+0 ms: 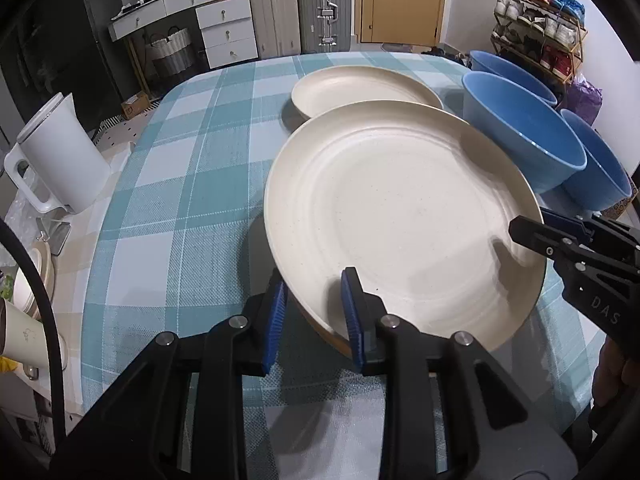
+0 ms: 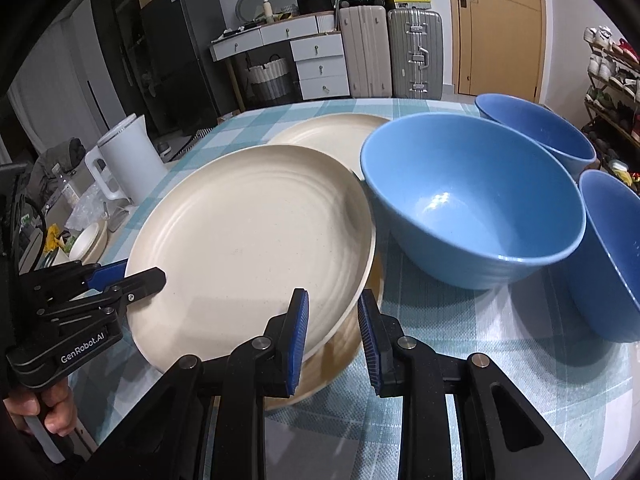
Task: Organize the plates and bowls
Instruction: 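Lower the held plate onto the other cream plate and open both tools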
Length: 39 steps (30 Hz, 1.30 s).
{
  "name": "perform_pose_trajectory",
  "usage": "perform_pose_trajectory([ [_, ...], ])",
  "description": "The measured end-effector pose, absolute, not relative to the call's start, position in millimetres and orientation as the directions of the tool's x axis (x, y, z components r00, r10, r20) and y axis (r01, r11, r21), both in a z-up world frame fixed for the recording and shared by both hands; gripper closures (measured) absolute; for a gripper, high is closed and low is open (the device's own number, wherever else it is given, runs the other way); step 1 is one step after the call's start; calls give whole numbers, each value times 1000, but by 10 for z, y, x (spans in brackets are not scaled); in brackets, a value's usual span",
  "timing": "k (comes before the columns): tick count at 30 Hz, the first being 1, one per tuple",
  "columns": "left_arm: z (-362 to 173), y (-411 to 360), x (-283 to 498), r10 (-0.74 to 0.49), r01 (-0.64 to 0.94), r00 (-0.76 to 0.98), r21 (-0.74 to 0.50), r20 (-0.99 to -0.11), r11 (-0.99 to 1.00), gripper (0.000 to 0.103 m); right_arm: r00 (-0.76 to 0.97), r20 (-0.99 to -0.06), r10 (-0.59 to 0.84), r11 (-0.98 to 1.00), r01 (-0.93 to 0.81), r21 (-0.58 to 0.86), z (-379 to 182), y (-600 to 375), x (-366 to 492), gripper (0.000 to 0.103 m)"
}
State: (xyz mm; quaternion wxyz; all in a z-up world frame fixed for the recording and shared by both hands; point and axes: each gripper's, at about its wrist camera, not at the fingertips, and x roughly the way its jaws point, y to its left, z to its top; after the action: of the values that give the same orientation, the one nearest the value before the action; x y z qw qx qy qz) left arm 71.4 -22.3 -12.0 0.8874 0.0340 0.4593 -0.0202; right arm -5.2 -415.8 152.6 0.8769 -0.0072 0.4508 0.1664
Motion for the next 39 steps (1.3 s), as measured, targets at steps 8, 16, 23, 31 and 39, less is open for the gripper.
perform_pose_trajectory([
  [8, -222, -306, 726, 32, 83, 562, 95, -826, 992, 76, 540, -803, 252, 950, -298, 97, 1433, -4140, -81, 77],
  [16, -288, -346, 746, 57, 93, 550, 129, -833, 987, 75, 550, -805, 220, 952, -303, 54, 1413, -4073, -107, 77],
  [23, -357, -393, 746, 96, 106, 541, 181, -836, 978, 74, 560, -804, 199, 952, -305, 23, 1396, -4027, -138, 77],
  [31, -384, -377, 748, 90, 120, 536, 181, -839, 976, 74, 569, -796, 207, 946, -323, 16, 1417, -4010, -158, 76],
  [39, -383, -325, 751, 42, 128, 517, 126, -855, 984, 59, 563, -801, 204, 951, -308, 26, 1445, -4123, -171, 75],
])
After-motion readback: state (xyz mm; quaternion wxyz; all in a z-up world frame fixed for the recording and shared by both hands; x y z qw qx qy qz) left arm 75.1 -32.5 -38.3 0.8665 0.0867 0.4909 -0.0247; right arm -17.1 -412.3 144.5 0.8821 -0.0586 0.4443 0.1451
